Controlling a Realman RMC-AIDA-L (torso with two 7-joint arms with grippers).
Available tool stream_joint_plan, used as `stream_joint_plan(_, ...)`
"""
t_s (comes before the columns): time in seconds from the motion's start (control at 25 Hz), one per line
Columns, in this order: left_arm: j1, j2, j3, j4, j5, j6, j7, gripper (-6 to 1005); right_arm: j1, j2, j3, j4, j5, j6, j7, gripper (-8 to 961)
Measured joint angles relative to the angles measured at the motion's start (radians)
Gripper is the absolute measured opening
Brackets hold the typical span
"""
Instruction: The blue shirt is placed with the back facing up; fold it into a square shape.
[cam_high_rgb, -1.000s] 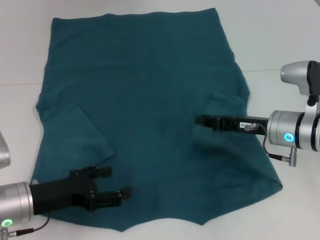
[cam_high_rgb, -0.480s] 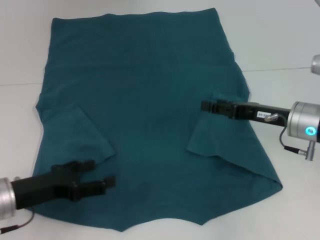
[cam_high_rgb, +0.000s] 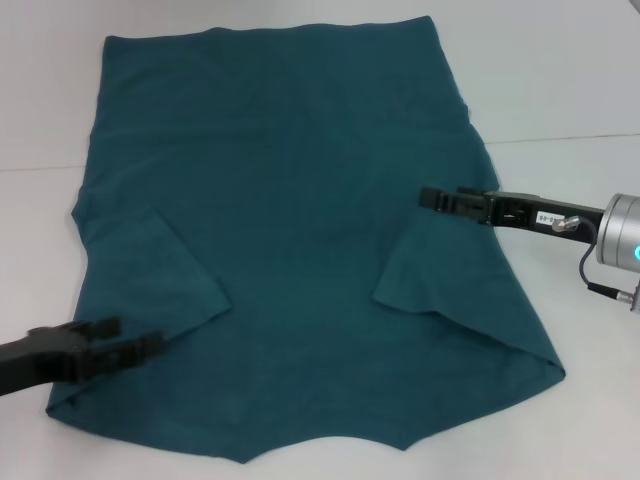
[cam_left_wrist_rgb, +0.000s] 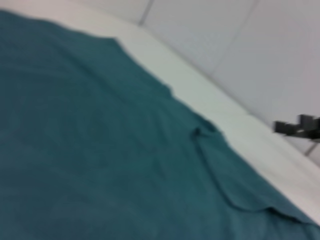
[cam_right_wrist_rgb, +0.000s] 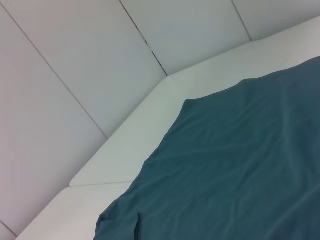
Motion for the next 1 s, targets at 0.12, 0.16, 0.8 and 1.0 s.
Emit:
stream_joint_plan(0.12,0.006,0.002,-0.011,0.051,0.072,-0.001,-0.101,932,-0.001,-0.005,0.0,-0.001,0.001,-0.001,0.011,905)
stream_joint_plan(0.16,0.006,0.003,-0.021,0.062,0.1,-0.001,-0.129,932,-0.001,-0.006,0.0,-0.001,0.001,-0.001,0.011,904)
stream_joint_plan(0.8,0.009,0.016,-0.129,0.073,0.274,-0.019,-0.272,932,-0.004,-0.027,0.0,-0.002,0.001,-0.001,0.011,899)
stream_joint_plan(1.0,0.009,0.017,-0.128,0.071,0.289,-0.027,-0.285,933,-0.005,-0.028,0.0,-0.002,0.001,-0.001,0.011,900)
